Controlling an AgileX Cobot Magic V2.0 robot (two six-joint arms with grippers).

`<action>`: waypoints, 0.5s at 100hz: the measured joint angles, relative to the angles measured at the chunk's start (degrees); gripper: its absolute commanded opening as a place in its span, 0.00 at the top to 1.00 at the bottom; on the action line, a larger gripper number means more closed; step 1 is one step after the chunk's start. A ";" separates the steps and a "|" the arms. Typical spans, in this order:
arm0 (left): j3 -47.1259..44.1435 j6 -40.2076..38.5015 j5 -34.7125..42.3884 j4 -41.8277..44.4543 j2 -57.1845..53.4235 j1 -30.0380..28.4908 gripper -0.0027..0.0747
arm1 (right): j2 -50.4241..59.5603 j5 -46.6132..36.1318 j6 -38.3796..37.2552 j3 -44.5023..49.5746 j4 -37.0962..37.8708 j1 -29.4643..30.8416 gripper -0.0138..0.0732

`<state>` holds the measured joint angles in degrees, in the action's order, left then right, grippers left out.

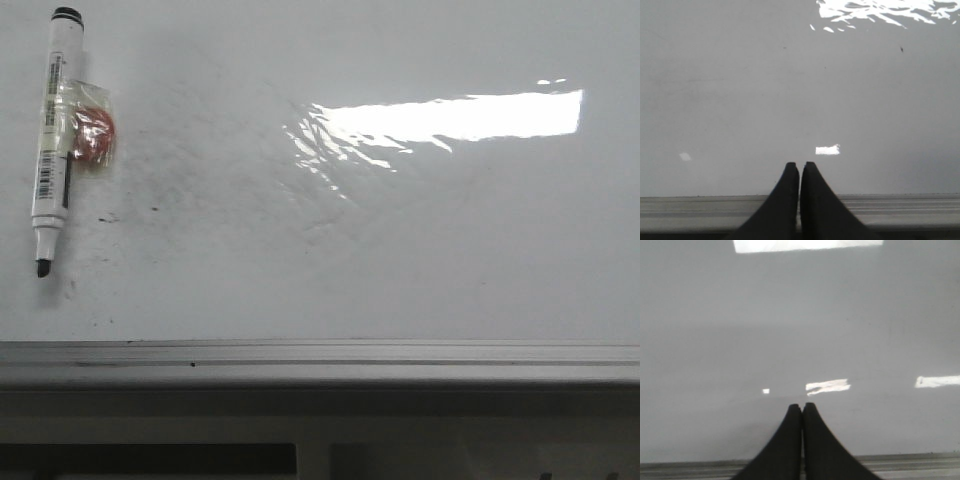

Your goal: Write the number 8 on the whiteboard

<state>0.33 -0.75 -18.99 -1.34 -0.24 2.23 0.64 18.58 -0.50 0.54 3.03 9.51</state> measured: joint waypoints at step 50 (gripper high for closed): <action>0.00 0.00 0.00 0.00 0.00 0.00 0.99 | 0.00 0.00 0.00 0.00 0.00 0.00 0.92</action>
<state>0.33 -0.75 -18.99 -1.34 -0.24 2.23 0.64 18.58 -0.50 0.54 3.03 9.51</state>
